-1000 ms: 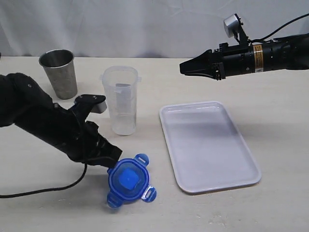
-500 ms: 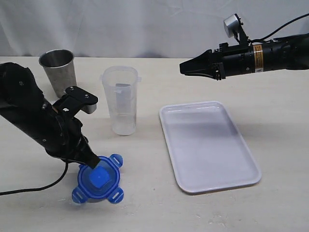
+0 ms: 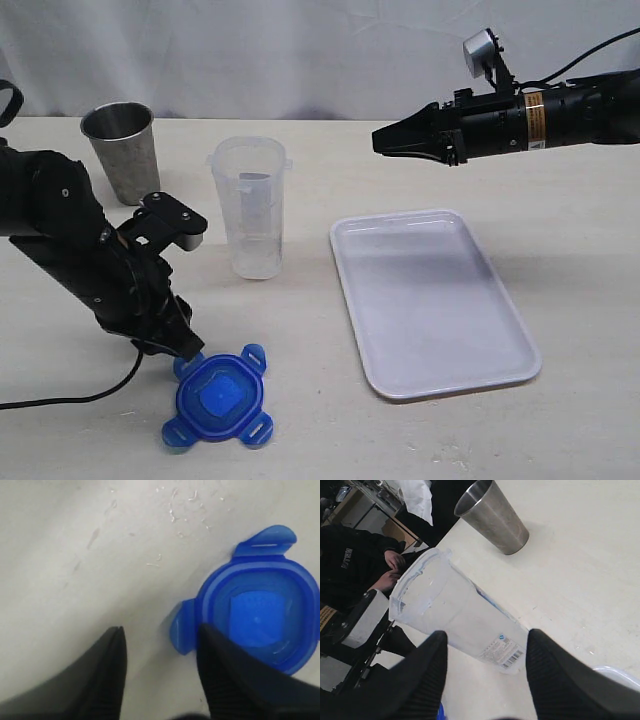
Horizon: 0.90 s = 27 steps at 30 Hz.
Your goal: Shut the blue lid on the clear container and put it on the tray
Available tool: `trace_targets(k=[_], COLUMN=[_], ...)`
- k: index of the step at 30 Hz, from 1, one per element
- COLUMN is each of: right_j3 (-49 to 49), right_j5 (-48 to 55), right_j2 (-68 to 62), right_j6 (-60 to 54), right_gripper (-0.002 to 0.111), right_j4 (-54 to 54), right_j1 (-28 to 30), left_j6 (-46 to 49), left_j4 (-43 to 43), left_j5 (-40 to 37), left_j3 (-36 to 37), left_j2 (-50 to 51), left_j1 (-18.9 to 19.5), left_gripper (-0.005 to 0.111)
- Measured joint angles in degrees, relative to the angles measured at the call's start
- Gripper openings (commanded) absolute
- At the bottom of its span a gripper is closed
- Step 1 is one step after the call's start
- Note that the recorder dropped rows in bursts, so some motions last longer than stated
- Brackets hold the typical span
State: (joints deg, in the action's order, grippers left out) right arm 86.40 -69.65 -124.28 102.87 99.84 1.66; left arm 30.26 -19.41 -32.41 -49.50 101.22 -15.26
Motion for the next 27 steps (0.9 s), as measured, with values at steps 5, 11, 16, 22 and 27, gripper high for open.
trace_targets(k=[5,11,16,22,27], right_j3=[0.00,0.00,0.00,0.00,0.00], right_j5=[0.00,0.00,0.00,0.00,0.00], right_j2=[0.00,0.00,0.00,0.00,0.00], right_j6=[0.00,0.00,0.00,0.00,0.00], right_gripper=[0.047,0.047,0.047,0.047,0.047], right_j4=[0.00,0.00,0.00,0.00,0.00], right_j1=[0.00,0.00,0.00,0.00,0.00], left_j6=[0.44,2.41,6.76,17.60,18.44], left_j4=[-1.73,-1.82,-6.18,-15.66,-15.91], left_j5=[-2.44,-0.47,-0.41,-1.68,-1.68], left_j3=[0.00,0.00,0.00,0.00,0.00], left_j2=[1.95,4.89,4.99,4.99,4.99], left_j1=[0.00,0.00,0.00,0.00,0.00], left_gripper=[0.043,0.036,0.024,0.024,0.024])
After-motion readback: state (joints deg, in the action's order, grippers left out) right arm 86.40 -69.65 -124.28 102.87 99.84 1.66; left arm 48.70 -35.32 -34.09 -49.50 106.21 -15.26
